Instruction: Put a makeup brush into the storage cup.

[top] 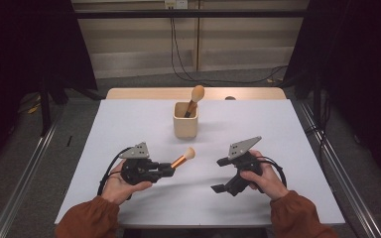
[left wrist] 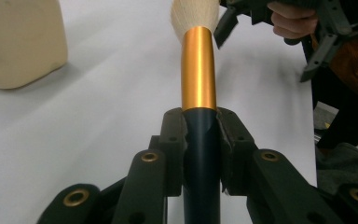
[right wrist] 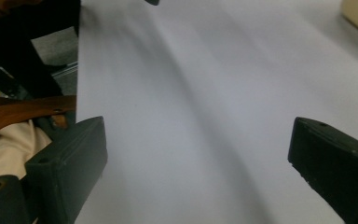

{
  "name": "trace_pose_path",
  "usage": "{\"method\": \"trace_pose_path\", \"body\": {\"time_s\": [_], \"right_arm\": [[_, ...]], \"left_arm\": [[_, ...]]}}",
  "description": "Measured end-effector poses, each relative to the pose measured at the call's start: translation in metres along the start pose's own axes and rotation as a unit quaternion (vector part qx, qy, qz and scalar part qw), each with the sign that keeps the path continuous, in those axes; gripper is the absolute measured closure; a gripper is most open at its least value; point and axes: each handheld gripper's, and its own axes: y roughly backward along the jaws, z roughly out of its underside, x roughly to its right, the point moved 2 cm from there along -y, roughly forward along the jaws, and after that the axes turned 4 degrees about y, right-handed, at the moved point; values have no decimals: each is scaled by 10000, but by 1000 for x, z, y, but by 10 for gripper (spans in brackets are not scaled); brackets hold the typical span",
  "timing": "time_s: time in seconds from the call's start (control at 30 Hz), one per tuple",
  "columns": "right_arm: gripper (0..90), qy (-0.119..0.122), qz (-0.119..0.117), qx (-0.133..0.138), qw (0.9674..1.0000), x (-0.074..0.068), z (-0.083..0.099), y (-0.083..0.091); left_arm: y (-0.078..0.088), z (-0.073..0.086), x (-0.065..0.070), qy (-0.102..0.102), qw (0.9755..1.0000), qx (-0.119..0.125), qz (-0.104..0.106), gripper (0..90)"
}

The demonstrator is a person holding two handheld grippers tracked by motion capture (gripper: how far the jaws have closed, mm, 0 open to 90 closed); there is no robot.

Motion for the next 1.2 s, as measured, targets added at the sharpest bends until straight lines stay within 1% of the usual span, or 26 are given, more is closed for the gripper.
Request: {"method": "trace_pose_path", "body": {"time_s": [0.03, 0.1, 0.17, 0.23, 0.3, 0.33, 0.4, 0.5, 0.53, 0.63, 0.67, 0.73, 0.8, 0.87, 0.93, 0.97, 1.07, 1.1, 1.13, 1.17, 1.2], "right_arm": [[40, 2, -59, 19, 10000, -1, 0, -1], [41, 43, 23, 63, 10000, -3, 0, -3], [39, 60, 57, 126, 9999, -4, 0, -4], [39, 19, 90, 223, 9997, -4, 0, -5], [37, -5, 97, 358, 9993, -5, 0, -5], [37, -9, 125, 448, 9989, -5, 0, -4], [36, 32, 188, 595, 9980, -6, 0, -4], [41, -59, 226, 748, 9969, -8, 1, -3], [48, -115, 245, 817, 9963, -9, 1, -3], [70, -240, 287, 992, 9944, -9, 2, -2], [76, -272, 290, 1098, 9932, -9, 1, -1], [78, -254, 297, 1225, 9917, -9, 0, 1], [77, -243, 342, 1354, 9899, -10, -2, 2], [85, -138, 304, 1462, 9887, -11, -3, 2], [85, -98, 372, 1576, 9867, -11, -4, 2], [85, -74, 368, 1621, 9861, -11, -4, 1], [61, -13, 432, 1749, 9836, -10, -6, 1], [47, -24, 437, 1818, 9824, -10, -7, 1], [38, 1, 444, 1924, 9803, -9, -7, 0], [34, 96, 468, 2015, 9783, -9, -8, 0], [33, 163, 534, 2137, 9753, -8, -9, 1]], "left_arm": [[0, 0, 0, -13, 10000, 37, -63, 744], [0, 0, -1, 19, 9999, 126, -34, 744], [1, -1, -2, 22, 9998, 180, -52, 744], [2, -1, -1, 161, 9996, 232, 7, 744], [3, -2, 0, 109, 9994, 326, -7, 744], [3, -2, 0, 124, 9992, 372, 17, 744], [3, -3, 1, 95, 9989, 450, 26, 744], [3, -4, 3, 69, 9984, 557, 60, 744], [4, -4, 4, 38, 9984, 560, 70, 743], [3, -6, 7, 39, 9979, 634, 140, 744], [3, -6, 9, 10, 9976, 688, 122, 744], [3, -7, 10, 9, 9968, 782, 182, 744], [3, -8, 12, -39, 9963, 844, 186, 744], [2, -9, 13, -101, 9953, 940, 211, 743], [2, -10, 15, -158, 9944, 1003, 290, 742], [2, -11, 15, -174, 9939, 1047, 315, 743], [2, -12, 16, -209, 9927, 1145, 330, 742], [2, -13, 16, -206, 9922, 1171, 364, 743], [1, -13, 16, -201, 9921, 1186, 368, 742], [1, -13, 16, -191, 9918, 1208, 376, 743], [1, -14, 17, -167, 9915, 1229, 397, 742]]}}
